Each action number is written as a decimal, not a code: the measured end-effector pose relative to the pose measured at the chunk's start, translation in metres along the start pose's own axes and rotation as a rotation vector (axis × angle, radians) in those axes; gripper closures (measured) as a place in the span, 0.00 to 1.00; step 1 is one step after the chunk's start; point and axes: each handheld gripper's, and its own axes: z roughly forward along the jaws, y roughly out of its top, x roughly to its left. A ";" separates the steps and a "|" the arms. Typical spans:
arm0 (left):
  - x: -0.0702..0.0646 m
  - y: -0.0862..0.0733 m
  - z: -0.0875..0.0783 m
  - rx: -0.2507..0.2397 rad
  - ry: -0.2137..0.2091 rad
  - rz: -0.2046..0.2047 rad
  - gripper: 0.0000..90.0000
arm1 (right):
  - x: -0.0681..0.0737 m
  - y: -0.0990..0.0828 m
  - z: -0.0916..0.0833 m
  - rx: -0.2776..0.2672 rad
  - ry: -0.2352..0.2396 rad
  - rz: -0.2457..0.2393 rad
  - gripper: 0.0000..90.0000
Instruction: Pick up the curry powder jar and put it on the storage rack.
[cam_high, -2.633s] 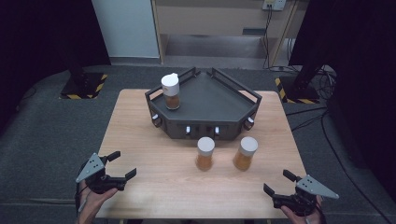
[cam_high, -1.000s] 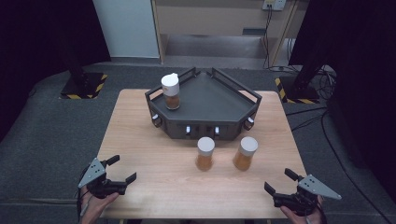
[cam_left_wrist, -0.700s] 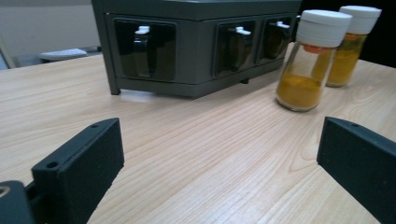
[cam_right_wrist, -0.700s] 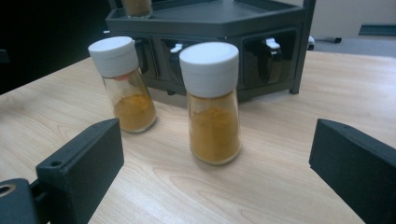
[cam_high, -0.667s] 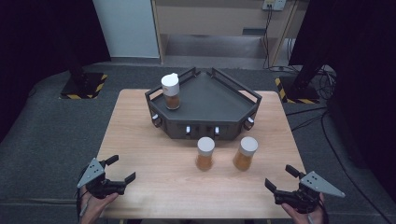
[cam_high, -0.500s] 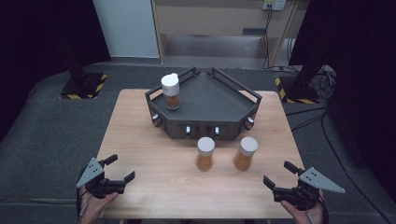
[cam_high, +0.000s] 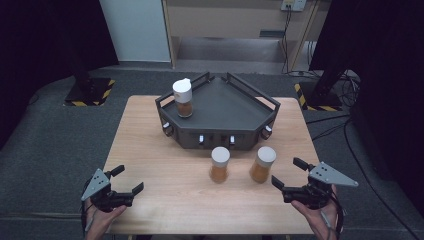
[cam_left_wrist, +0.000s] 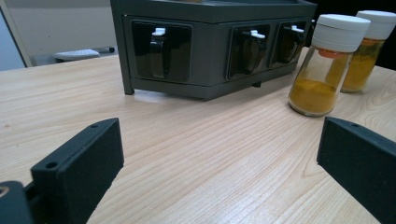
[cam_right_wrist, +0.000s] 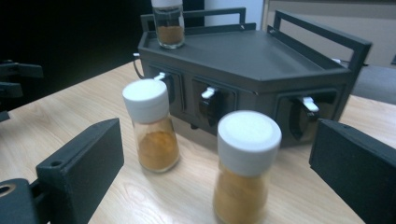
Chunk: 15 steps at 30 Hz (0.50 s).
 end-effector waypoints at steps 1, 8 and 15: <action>0.000 0.000 0.000 0.000 0.003 -0.001 0.00 | 0.000 0.002 0.002 -0.002 0.006 0.000 0.03; 0.000 0.000 0.000 0.002 0.002 -0.002 0.00 | 0.001 0.014 0.022 0.008 0.037 -0.012 0.03; 0.000 0.000 -0.001 0.003 0.001 -0.002 0.00 | 0.003 0.022 0.046 0.022 0.073 -0.011 0.03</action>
